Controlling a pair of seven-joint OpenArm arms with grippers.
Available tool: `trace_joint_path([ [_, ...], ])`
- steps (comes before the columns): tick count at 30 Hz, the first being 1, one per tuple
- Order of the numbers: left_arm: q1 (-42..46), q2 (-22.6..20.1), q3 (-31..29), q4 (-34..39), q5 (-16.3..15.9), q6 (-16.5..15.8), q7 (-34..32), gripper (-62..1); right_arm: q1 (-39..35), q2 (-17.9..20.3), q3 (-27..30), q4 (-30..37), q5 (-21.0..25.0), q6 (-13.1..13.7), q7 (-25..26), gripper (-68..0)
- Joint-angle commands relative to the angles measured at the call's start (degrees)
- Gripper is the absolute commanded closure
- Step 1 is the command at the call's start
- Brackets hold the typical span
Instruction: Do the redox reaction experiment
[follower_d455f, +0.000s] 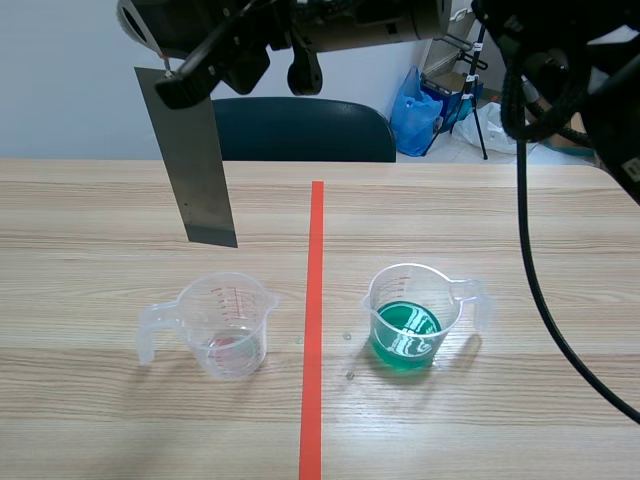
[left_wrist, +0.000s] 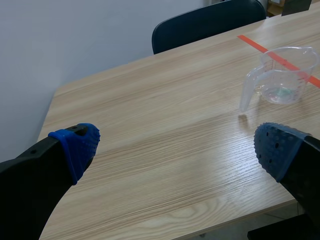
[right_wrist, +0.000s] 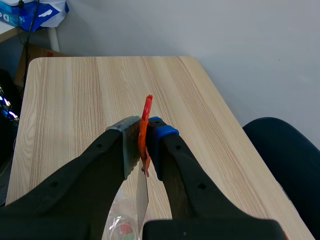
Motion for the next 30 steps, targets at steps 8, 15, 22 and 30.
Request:
trace_joint_path([
  [8,0.07,0.28,-0.48,0.55,-0.42,0.13,-0.98,-62.3,0.83,0.00,0.28,0.17,0.61,-0.02,1.31,-0.6],
  [15,0.07,0.28,-0.48,0.55,-0.42,0.13,-0.98,-62.3,0.79,0.00,0.28,0.17,0.61,-0.02,1.31,-0.7],
  [22,0.07,0.31,-0.48,0.55,-0.39,0.11,-0.96,-62.3,-0.20,0.00,0.28,0.17,0.57,0.02,1.55,-0.6],
  [30,0.07,0.28,-0.48,0.55,-0.39,0.09,-0.96,-62.3,-0.94,0.31,0.59,0.22,0.52,0.02,1.70,-0.6],
])
